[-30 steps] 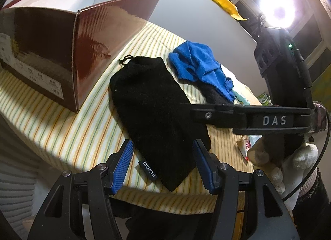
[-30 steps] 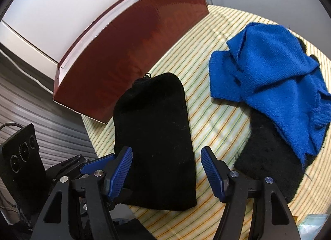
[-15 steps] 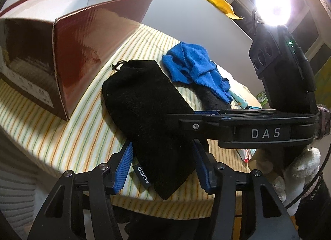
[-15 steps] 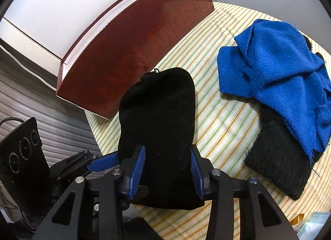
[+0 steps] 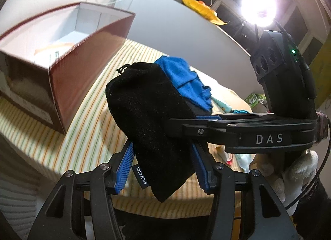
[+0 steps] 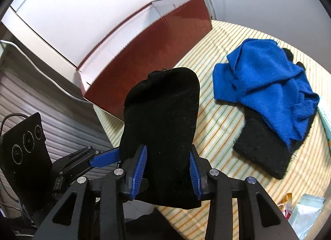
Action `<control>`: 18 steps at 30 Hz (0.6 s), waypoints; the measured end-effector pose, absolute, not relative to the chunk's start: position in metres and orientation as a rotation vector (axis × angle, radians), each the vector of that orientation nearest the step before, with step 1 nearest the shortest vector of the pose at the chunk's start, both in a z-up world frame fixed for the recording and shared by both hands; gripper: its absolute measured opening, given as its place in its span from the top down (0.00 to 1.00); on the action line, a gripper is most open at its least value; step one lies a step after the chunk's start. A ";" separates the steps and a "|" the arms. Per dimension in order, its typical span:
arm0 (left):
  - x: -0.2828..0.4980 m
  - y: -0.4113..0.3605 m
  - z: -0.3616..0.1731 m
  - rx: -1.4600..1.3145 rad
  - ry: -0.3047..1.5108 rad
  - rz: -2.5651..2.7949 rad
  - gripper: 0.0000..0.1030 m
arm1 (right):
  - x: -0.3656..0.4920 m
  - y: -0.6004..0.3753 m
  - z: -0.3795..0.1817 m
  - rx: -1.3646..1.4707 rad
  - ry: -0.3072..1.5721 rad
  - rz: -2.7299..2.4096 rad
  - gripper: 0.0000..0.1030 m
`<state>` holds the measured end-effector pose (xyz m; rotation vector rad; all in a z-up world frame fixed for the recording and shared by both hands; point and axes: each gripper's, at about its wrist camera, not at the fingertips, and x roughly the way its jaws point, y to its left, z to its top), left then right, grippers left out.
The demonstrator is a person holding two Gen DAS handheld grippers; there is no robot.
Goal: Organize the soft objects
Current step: 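Close the right gripper on the black pouch and lift it, then lower the black pouch into the box beside the tissue pack and release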
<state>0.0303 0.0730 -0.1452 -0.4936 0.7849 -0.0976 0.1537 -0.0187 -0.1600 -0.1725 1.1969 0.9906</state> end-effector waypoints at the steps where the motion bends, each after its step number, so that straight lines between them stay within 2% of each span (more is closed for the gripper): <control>1: 0.029 0.073 -0.141 -0.493 0.776 -0.101 0.49 | 0.153 -0.020 -0.157 -0.166 1.192 0.993 0.65; 18: 0.033 0.105 -0.076 -0.415 0.625 -0.070 0.49 | 0.158 0.004 -0.090 -0.123 1.039 1.049 0.65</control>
